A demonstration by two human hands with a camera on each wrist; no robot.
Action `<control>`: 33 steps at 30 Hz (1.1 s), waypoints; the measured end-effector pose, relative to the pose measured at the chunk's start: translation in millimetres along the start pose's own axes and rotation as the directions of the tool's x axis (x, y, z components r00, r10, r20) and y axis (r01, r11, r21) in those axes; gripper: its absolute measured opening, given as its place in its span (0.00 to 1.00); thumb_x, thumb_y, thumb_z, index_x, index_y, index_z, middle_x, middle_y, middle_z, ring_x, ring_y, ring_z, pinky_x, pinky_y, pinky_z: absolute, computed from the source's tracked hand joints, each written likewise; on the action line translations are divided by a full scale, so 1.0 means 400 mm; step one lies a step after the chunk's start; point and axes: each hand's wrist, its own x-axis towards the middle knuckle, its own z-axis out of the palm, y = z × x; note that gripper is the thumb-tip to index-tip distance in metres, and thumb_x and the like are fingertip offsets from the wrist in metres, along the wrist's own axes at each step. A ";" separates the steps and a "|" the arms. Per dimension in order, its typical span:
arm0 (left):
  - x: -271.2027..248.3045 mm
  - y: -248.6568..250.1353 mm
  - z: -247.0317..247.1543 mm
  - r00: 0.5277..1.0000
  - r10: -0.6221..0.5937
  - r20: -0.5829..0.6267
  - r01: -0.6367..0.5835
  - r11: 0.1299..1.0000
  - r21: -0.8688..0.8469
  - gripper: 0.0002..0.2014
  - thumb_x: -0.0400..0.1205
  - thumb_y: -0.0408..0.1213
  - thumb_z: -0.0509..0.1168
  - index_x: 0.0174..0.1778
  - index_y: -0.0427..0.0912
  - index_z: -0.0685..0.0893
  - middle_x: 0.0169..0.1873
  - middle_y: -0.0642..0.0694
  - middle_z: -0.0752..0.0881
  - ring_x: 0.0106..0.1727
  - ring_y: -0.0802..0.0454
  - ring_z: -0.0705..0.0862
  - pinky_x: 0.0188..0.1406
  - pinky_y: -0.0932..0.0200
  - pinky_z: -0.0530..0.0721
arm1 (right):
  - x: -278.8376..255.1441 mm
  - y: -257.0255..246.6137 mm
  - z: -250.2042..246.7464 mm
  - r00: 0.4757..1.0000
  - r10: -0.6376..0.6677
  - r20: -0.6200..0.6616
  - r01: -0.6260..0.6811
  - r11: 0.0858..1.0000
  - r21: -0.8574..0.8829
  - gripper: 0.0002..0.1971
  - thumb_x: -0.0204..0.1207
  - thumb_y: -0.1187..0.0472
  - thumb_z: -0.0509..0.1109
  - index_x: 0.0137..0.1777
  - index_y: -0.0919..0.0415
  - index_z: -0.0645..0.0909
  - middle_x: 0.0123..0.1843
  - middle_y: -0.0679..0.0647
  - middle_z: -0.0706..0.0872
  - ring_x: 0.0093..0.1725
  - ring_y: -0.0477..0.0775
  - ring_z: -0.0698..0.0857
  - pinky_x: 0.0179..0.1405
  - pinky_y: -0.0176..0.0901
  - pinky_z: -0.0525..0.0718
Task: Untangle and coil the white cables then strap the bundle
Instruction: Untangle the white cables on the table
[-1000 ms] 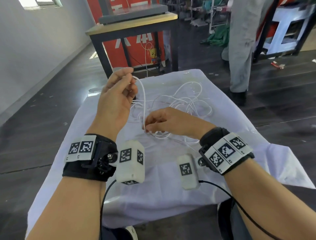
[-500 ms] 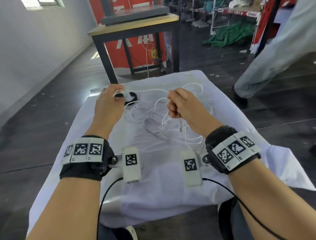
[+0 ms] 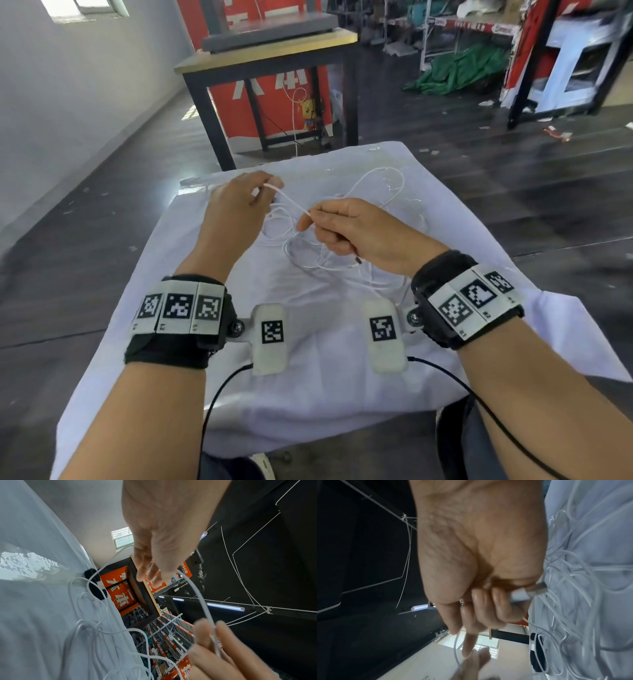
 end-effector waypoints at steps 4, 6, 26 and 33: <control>0.009 -0.051 -0.020 0.991 -0.086 -0.104 0.095 0.992 0.081 0.11 0.84 0.33 0.60 0.53 0.40 0.88 0.55 0.42 0.86 0.49 0.38 0.86 0.57 0.50 0.79 | -0.003 -0.016 -0.030 0.980 0.008 -0.199 0.039 0.973 0.229 0.15 0.86 0.57 0.59 0.42 0.62 0.81 0.23 0.45 0.61 0.22 0.44 0.58 0.22 0.36 0.54; 0.010 -0.077 -0.032 0.987 -0.125 -0.098 0.138 0.981 0.135 0.10 0.85 0.38 0.60 0.52 0.42 0.87 0.54 0.44 0.87 0.47 0.38 0.87 0.54 0.51 0.79 | -0.001 -0.016 -0.052 0.929 0.082 -0.361 0.085 0.901 0.424 0.16 0.87 0.57 0.58 0.39 0.61 0.77 0.21 0.44 0.61 0.20 0.43 0.57 0.19 0.34 0.54; -0.019 -0.022 -0.023 0.928 -0.154 0.339 0.197 0.975 -0.098 0.12 0.85 0.50 0.61 0.44 0.54 0.88 0.33 0.52 0.83 0.34 0.59 0.79 0.38 0.65 0.74 | -0.002 0.003 -0.113 0.826 0.315 -0.467 0.485 0.024 0.874 0.12 0.87 0.69 0.49 0.49 0.67 0.74 0.33 0.61 0.86 0.23 0.52 0.82 0.24 0.36 0.82; -0.023 -0.051 -0.014 0.879 -0.258 0.401 0.196 0.962 0.190 0.13 0.87 0.45 0.57 0.50 0.52 0.88 0.45 0.49 0.86 0.44 0.51 0.85 0.39 0.62 0.77 | -0.011 -0.002 -0.112 0.739 0.365 -0.566 0.588 0.059 0.806 0.11 0.88 0.61 0.54 0.51 0.67 0.73 0.45 0.61 0.81 0.19 0.47 0.77 0.18 0.31 0.77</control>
